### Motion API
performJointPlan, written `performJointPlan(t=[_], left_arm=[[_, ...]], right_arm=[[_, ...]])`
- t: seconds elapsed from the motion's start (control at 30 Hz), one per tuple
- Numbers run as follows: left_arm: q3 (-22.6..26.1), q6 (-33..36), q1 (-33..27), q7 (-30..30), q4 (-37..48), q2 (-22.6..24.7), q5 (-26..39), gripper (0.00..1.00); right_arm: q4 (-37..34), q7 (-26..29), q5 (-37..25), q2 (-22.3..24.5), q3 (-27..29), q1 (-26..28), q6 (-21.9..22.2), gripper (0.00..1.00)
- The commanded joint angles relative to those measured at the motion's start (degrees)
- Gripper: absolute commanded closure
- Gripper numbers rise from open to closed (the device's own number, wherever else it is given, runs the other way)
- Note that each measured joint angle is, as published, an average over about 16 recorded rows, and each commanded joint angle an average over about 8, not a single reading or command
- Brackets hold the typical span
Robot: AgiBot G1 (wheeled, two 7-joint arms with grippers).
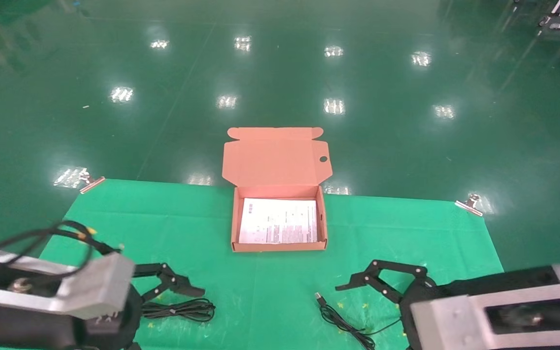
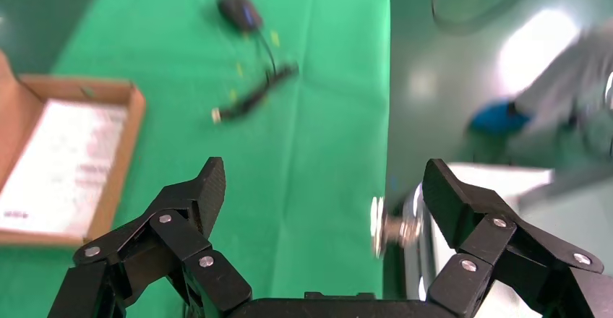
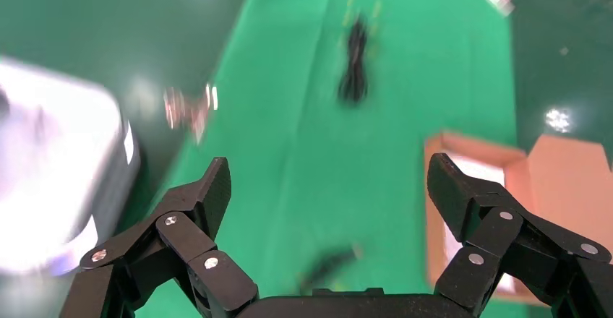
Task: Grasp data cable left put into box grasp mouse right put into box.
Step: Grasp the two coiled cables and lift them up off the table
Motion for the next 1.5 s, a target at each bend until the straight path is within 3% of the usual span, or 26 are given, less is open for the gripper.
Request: performJointPlan(t=[0.03,0.37,0.6,1.0,1.27,1.5], left_arm=[[3.3,0.13,-2.69,0.15,-0.19,0.67,3.33,0.0],[17.72,-0.98,-10.74,0.99,2.25,7.23,20.89,0.0],[22.33,-4.79,-10.78,-2.17,2.61,10.73,31.2,0.0],[22.22,-13.77,-6.52,-5.12,17.32,15.35,33.27,0.0],[21.76,-18.28,-5.99,-2.94,29.35,19.45,33.26,0.0],[21.36,-21.26,-6.05,0.63,38.55,23.04,32.76,0.0]], right_arm=[[0.21,-2.16,-4.37,-0.76,-2.8,2.76,-0.23,0.0],[0.37,-6.03,-20.91,-5.23,-12.95,7.65,2.63,0.0],[0.15,-3.16,-28.3,-7.52,-15.85,5.67,6.57,0.0],[-0.99,6.99,-36.85,-11.32,-17.96,-0.57,14.38,0.0],[-3.7,12.59,-40.78,-15.36,-19.14,-2.27,16.7,0.0],[-10.47,14.89,-40.95,-18.96,-19.1,-2.16,18.03,0.0]])
